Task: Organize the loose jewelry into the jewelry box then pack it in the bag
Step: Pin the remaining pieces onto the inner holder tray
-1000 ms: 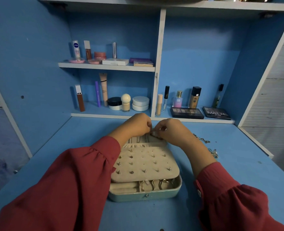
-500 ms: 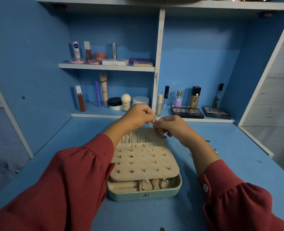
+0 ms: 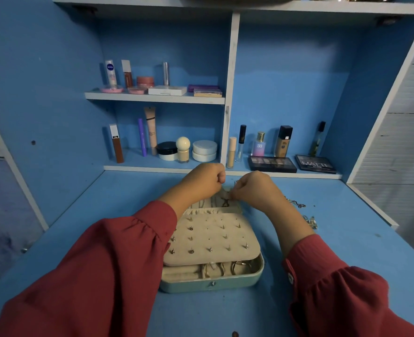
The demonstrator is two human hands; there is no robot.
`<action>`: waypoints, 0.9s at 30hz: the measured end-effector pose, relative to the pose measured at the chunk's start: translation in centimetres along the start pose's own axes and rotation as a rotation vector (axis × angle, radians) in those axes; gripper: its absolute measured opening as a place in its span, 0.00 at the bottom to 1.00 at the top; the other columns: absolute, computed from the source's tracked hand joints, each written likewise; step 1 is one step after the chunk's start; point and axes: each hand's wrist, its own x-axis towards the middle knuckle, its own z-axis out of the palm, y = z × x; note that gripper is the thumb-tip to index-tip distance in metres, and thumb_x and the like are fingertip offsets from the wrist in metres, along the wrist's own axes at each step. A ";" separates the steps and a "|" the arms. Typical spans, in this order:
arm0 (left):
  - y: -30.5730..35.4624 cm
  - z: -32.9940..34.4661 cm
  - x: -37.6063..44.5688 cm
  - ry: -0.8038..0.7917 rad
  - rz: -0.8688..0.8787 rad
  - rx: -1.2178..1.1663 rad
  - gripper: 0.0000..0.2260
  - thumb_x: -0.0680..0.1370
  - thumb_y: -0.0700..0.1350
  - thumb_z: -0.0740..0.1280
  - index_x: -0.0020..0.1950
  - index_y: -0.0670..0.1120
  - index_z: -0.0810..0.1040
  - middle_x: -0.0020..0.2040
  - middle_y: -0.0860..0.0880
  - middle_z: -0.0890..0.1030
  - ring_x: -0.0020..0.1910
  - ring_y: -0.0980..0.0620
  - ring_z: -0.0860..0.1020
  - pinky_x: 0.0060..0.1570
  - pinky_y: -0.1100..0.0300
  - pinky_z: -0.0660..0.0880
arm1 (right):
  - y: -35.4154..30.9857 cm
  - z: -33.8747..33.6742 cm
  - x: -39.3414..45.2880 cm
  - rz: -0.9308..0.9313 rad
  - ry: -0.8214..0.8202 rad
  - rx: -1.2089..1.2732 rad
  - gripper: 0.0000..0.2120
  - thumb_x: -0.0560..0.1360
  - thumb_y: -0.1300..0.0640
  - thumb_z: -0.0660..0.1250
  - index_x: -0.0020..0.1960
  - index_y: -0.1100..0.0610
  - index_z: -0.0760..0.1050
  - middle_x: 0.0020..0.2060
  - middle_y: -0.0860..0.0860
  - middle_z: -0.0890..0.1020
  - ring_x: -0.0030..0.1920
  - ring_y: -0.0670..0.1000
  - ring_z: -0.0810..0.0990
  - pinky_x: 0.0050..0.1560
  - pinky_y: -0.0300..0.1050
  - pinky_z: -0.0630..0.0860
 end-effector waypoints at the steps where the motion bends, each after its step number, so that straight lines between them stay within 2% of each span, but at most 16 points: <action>1: 0.0 0.1 0.0 -0.015 0.013 0.046 0.08 0.75 0.34 0.61 0.44 0.47 0.75 0.41 0.51 0.75 0.44 0.49 0.75 0.47 0.55 0.74 | 0.0 0.1 -0.1 -0.010 0.001 -0.017 0.06 0.67 0.56 0.73 0.40 0.59 0.82 0.41 0.55 0.84 0.41 0.53 0.81 0.41 0.46 0.78; 4: 0.1 0.3 0.1 -0.044 0.027 0.177 0.09 0.75 0.35 0.61 0.43 0.49 0.72 0.44 0.48 0.77 0.44 0.46 0.76 0.45 0.52 0.74 | 0.0 0.1 -0.3 -0.071 0.021 -0.075 0.01 0.69 0.58 0.70 0.38 0.54 0.79 0.40 0.52 0.81 0.41 0.52 0.79 0.38 0.45 0.76; 7: 0.2 0.7 0.1 -0.045 0.048 0.265 0.09 0.76 0.36 0.60 0.45 0.50 0.70 0.46 0.45 0.78 0.45 0.44 0.76 0.45 0.48 0.75 | 0.1 0.5 -0.2 -0.135 0.027 -0.091 0.07 0.69 0.57 0.71 0.38 0.45 0.78 0.41 0.50 0.78 0.40 0.49 0.76 0.37 0.41 0.72; 10: 0.1 1.1 0.0 -0.018 0.092 0.330 0.08 0.76 0.36 0.61 0.46 0.50 0.70 0.46 0.44 0.78 0.43 0.45 0.75 0.40 0.52 0.72 | 0.3 1.4 0.2 -0.165 0.064 -0.117 0.04 0.71 0.52 0.69 0.41 0.45 0.83 0.43 0.52 0.78 0.42 0.51 0.76 0.38 0.41 0.68; 14: 0.3 1.2 -0.1 0.009 0.142 0.389 0.07 0.77 0.36 0.61 0.47 0.48 0.68 0.45 0.43 0.76 0.43 0.44 0.74 0.37 0.54 0.68 | 0.3 1.8 0.2 -0.183 0.127 -0.181 0.06 0.73 0.52 0.68 0.44 0.47 0.83 0.43 0.51 0.73 0.46 0.52 0.75 0.39 0.42 0.68; 16: 0.5 1.1 -0.2 0.031 0.156 0.409 0.08 0.78 0.36 0.60 0.47 0.48 0.66 0.45 0.43 0.75 0.43 0.45 0.73 0.37 0.54 0.67 | 0.4 1.7 0.3 -0.204 0.138 -0.179 0.05 0.73 0.53 0.68 0.45 0.47 0.82 0.45 0.50 0.72 0.49 0.52 0.74 0.42 0.43 0.69; 20: 0.3 1.1 -0.2 0.049 0.146 0.393 0.07 0.77 0.35 0.61 0.46 0.47 0.69 0.45 0.44 0.76 0.42 0.45 0.73 0.36 0.54 0.67 | 0.5 1.6 0.4 -0.234 0.086 -0.208 0.09 0.74 0.51 0.66 0.49 0.43 0.84 0.50 0.50 0.77 0.54 0.53 0.75 0.47 0.45 0.75; 23: -0.2 0.9 -0.1 0.012 0.107 0.344 0.08 0.76 0.35 0.62 0.45 0.49 0.70 0.46 0.45 0.77 0.43 0.46 0.74 0.38 0.53 0.71 | 0.4 1.4 0.1 -0.216 0.055 -0.262 0.10 0.75 0.49 0.65 0.53 0.42 0.82 0.52 0.50 0.75 0.57 0.53 0.73 0.51 0.46 0.74; 27: -0.4 0.0 -0.2 -0.015 0.058 0.230 0.06 0.77 0.39 0.63 0.51 0.48 0.76 0.49 0.49 0.78 0.47 0.49 0.76 0.48 0.52 0.76 | 0.6 0.9 0.1 -0.194 0.041 -0.270 0.11 0.75 0.50 0.64 0.52 0.45 0.83 0.53 0.51 0.75 0.57 0.53 0.72 0.51 0.47 0.74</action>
